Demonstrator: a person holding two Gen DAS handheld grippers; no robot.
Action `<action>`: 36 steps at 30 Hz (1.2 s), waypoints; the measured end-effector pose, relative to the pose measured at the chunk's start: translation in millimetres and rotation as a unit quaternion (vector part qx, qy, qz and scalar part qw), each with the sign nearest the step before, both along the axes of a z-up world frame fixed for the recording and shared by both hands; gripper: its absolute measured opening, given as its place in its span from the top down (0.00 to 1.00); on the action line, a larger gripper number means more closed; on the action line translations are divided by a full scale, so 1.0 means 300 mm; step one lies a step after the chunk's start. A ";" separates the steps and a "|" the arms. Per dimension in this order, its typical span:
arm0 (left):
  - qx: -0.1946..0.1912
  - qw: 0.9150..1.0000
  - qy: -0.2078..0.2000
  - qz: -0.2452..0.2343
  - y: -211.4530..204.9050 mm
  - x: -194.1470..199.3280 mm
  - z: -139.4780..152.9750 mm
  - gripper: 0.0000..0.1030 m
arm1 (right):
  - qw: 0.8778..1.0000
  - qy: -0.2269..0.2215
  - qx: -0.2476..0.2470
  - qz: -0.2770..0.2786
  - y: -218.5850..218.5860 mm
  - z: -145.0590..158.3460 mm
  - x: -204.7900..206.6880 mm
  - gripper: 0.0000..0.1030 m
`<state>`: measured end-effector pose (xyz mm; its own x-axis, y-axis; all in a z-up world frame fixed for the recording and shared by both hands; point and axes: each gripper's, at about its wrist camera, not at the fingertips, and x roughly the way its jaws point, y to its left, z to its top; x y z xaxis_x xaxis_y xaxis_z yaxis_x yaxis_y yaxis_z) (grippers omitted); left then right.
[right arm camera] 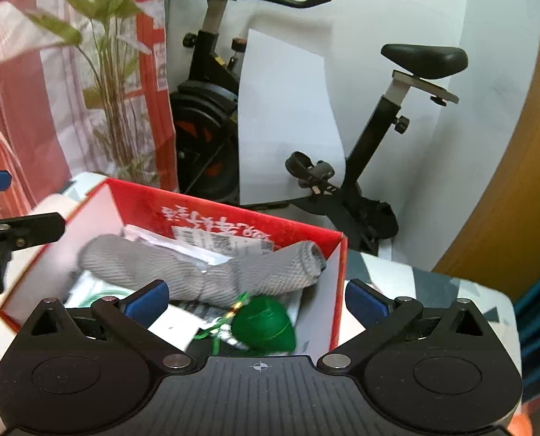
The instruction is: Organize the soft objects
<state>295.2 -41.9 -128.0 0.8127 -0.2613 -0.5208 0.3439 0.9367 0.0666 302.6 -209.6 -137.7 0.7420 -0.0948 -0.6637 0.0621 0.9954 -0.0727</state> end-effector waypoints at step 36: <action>-0.038 0.993 -0.094 0.059 0.162 -0.586 0.225 0.00 | 0.987 -0.140 0.054 -0.056 0.150 0.234 -0.706 0.00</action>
